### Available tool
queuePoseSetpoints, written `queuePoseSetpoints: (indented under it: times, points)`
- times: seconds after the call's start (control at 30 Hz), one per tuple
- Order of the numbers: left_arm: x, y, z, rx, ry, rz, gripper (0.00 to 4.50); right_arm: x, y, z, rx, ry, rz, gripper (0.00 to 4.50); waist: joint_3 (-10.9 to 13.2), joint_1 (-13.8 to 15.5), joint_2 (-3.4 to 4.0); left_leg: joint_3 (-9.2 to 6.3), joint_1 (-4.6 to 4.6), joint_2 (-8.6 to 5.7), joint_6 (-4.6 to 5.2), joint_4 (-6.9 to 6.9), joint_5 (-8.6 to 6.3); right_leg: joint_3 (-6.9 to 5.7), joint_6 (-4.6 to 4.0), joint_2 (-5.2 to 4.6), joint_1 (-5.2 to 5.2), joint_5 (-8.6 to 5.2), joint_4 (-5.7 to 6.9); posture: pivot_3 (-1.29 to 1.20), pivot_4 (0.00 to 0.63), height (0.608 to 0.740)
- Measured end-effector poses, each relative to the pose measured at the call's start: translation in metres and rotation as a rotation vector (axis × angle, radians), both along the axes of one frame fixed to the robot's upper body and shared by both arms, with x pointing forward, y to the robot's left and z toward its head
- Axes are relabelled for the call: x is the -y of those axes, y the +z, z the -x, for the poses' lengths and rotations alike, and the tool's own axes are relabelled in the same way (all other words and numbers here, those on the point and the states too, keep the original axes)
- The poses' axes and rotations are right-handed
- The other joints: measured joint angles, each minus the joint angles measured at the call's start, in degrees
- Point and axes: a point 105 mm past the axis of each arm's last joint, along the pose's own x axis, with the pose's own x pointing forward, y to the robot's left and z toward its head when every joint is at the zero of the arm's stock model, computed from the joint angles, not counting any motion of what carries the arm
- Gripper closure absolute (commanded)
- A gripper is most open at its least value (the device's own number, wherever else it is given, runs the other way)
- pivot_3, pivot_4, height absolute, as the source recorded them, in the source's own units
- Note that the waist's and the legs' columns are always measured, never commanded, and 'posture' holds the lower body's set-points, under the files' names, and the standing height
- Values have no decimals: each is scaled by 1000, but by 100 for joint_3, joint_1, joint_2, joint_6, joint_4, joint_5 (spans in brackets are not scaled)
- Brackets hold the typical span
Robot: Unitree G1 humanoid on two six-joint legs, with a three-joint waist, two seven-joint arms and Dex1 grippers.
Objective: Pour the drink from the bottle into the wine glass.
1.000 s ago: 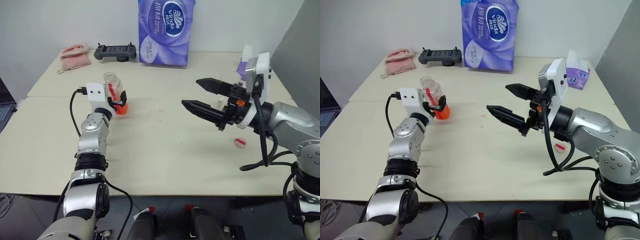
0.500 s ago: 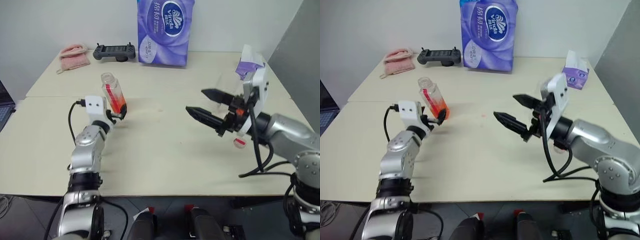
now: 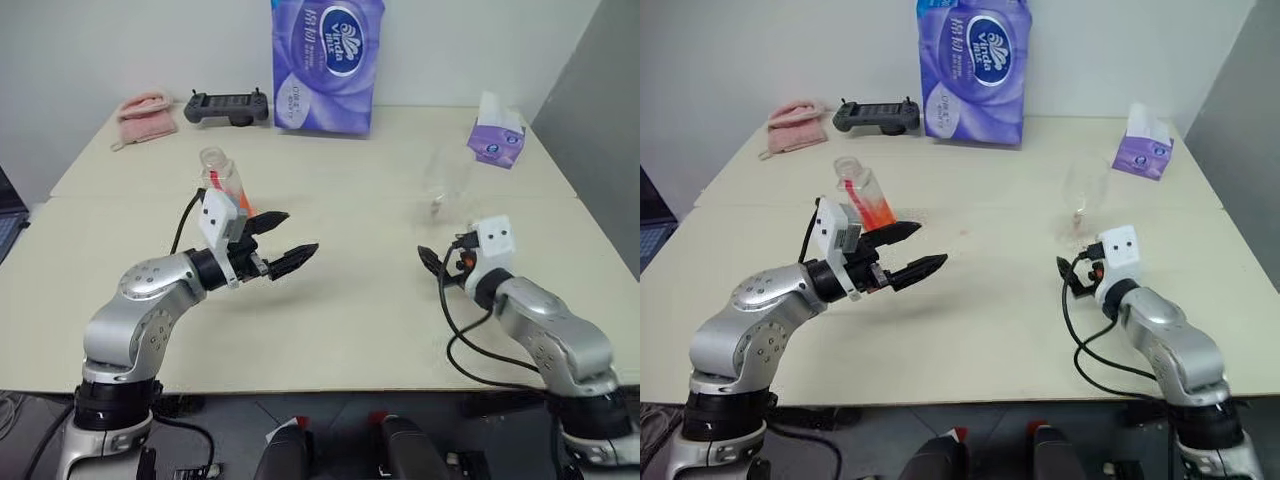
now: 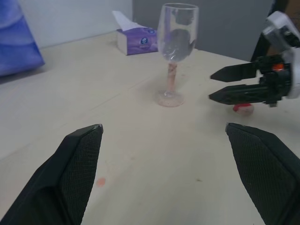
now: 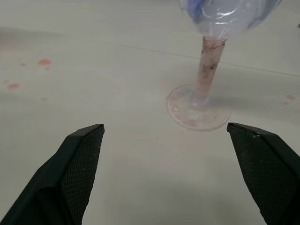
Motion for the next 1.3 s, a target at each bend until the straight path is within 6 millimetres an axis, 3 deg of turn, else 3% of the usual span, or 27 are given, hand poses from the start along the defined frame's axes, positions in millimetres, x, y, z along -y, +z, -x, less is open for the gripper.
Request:
queuePoseSetpoints:
  times: [0.23, 0.43, 0.6, 0.8, 1.2, 1.23, 1.3]
  points:
    - [3, -5, -2, -26, -31, -12, 29, -1, -17, -48, -2, -73, -65, 0, 1, -8, 1, 13, 1, 4, 1, 0, 0, 7, -1, 0, -5, 1, 1, 0, 150, 740]
    - [3, -5, -1, -25, -31, -16, 29, -1, -23, -75, 22, -127, -42, 0, 1, 0, 1, 14, -3, 1, -1, 4, 1, 9, -1, -5, -7, 2, 3, 0, 150, 740]
    - [1, -7, 0, -30, -21, -17, 29, 9, -20, -91, 54, -188, -27, 0, 1, -8, 1, 16, -3, 2, -2, 2, 1, 11, -1, -5, -8, 2, 2, 0, 150, 740]
    - [0, -7, -1, -29, -9, -19, 29, 9, -15, -101, 81, -200, -46, 0, 1, -14, 1, 16, -3, 4, -2, 2, 1, 12, -2, -5, -8, 3, 3, 0, 150, 740]
    - [-2, -8, 0, -35, -4, -29, 0, 6, -12, -104, 103, -191, -86, 4148, 1, -13, 2, 16, -2, 5, -2, 2, 1, 13, -2, -5, -8, 3, 3, 0, 150, 740]
    - [-3, -9, 0, -38, -3, -31, 0, 5, -12, -104, 104, -190, -83, 4352, 1, -13, 2, 16, -3, 5, -2, 2, 1, 13, -2, -5, -8, 3, 3, 0, 150, 740]
    - [-4, -10, 0, -40, -2, -33, 0, 4, -12, -104, 105, -187, -81, 4340, 1, -13, 2, 15, -3, 5, -3, 2, 1, 14, -2, -5, -8, 3, 3, 0, 150, 740]
